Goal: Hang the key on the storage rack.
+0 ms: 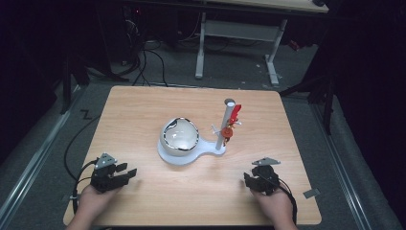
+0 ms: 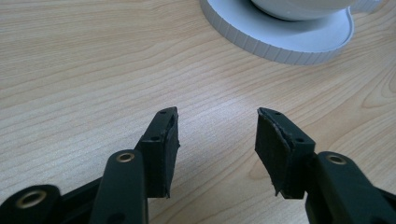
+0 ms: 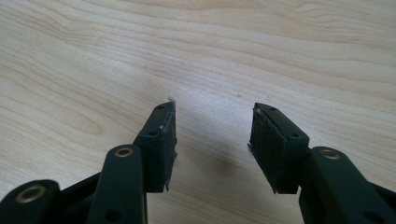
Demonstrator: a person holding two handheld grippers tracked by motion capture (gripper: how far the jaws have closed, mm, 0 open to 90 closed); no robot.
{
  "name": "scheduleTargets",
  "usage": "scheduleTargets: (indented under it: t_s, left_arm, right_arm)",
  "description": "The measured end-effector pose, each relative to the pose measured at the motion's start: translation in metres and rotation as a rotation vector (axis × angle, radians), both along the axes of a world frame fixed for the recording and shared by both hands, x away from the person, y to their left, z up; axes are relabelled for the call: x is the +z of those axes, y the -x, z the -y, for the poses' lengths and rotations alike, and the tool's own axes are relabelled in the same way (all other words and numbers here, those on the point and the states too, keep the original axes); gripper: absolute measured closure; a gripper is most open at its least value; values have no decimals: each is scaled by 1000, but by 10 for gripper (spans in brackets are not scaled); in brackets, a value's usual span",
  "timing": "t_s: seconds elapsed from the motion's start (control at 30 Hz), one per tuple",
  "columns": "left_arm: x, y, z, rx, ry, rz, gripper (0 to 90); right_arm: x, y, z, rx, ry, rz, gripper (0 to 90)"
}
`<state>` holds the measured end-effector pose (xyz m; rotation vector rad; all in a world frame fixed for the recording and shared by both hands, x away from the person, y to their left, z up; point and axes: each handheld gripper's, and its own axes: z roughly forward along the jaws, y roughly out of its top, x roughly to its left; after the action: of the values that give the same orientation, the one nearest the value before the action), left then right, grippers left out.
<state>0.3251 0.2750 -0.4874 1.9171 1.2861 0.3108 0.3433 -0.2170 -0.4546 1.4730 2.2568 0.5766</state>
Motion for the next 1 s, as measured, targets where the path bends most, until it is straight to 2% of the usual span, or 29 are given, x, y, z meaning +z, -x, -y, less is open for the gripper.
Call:
scheduleTargets:
  t_s: [0.07, 0.2, 0.27, 0.37, 0.53, 1.0]
  left_arm:
    - [0, 0, 0, -1, 0, -1, 496]
    - [-1, -1, 1, -4, -7, -5, 496]
    - [-2, -2, 1, -2, -9, -7, 496]
    - [-2, -2, 1, -7, -14, -6, 496]
    - [-2, 0, 1, -2, -10, -7, 496]
    - [-2, -1, -2, 1, -3, -1, 494]
  right_arm:
    - [-3, 7, 3, -3, 0, 44, 505]
    - [2, 10, 11, 10, -27, 94, 488]
    - [2, 14, 14, 20, -31, 144, 484]
    - [1, 15, 19, 32, -56, 171, 471]
    - [-3, 11, 24, 1, -79, 165, 472]
    - [-6, 11, 21, 4, -86, 150, 467]
